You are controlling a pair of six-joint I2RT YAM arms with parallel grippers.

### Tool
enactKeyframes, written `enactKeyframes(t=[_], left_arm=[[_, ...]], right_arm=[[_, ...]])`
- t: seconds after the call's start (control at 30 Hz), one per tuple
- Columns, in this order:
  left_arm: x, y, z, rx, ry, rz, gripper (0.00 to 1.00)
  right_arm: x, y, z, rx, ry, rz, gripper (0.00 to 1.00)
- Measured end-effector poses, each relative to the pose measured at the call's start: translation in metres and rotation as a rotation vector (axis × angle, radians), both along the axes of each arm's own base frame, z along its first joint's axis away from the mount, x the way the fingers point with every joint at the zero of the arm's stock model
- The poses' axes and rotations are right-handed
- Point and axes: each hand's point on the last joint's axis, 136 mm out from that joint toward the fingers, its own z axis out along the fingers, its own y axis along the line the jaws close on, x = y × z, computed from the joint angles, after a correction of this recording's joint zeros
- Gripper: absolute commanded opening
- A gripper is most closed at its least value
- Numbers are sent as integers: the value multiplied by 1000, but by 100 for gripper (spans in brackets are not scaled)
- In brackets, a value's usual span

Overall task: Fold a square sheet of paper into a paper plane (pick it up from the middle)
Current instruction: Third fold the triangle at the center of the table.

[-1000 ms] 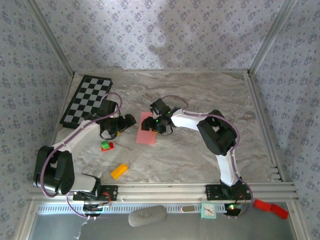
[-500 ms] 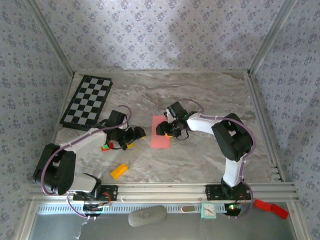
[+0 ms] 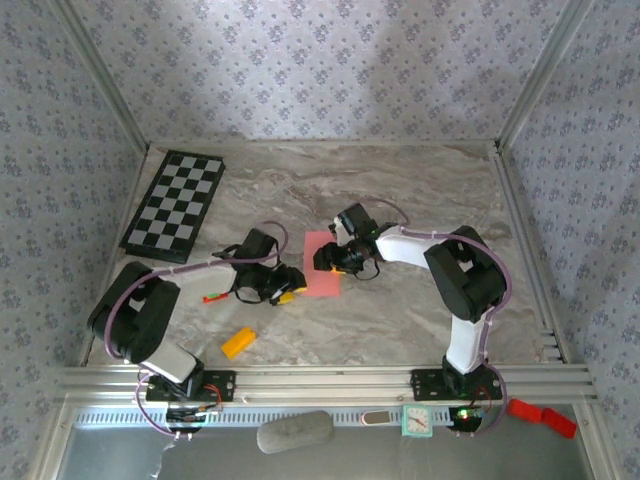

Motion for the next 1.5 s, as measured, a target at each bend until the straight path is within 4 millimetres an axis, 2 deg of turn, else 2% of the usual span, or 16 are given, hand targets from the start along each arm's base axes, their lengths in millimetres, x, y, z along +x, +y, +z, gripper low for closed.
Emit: enactKeyframes(t=[0.17,0.37,0.57,0.8,1.07,1.23,1.5], left_arm=[[0,-4,-6,-8,16,-1,39],[4,-11,0,-44,4,-5,35],[7,-16,-3,-69,9,-6,34],[7,-11,-9,-27,13,0,34],[13,-8,-7,14,-17,-8,33],[12,-13,-11,-9,0,-23,33],[15,-25,-1,-76,-18,-50,31]], right_arm=[[0,0,0,2,-2,0,57],[0,-1,0,3,-3,-1,56],[1,-1,0,10,-5,-3,56],[1,-2,0,15,-4,-4,56],[1,-2,0,19,-3,-3,56],[1,-2,0,21,-1,-4,56],[1,-3,0,35,3,-8,56]])
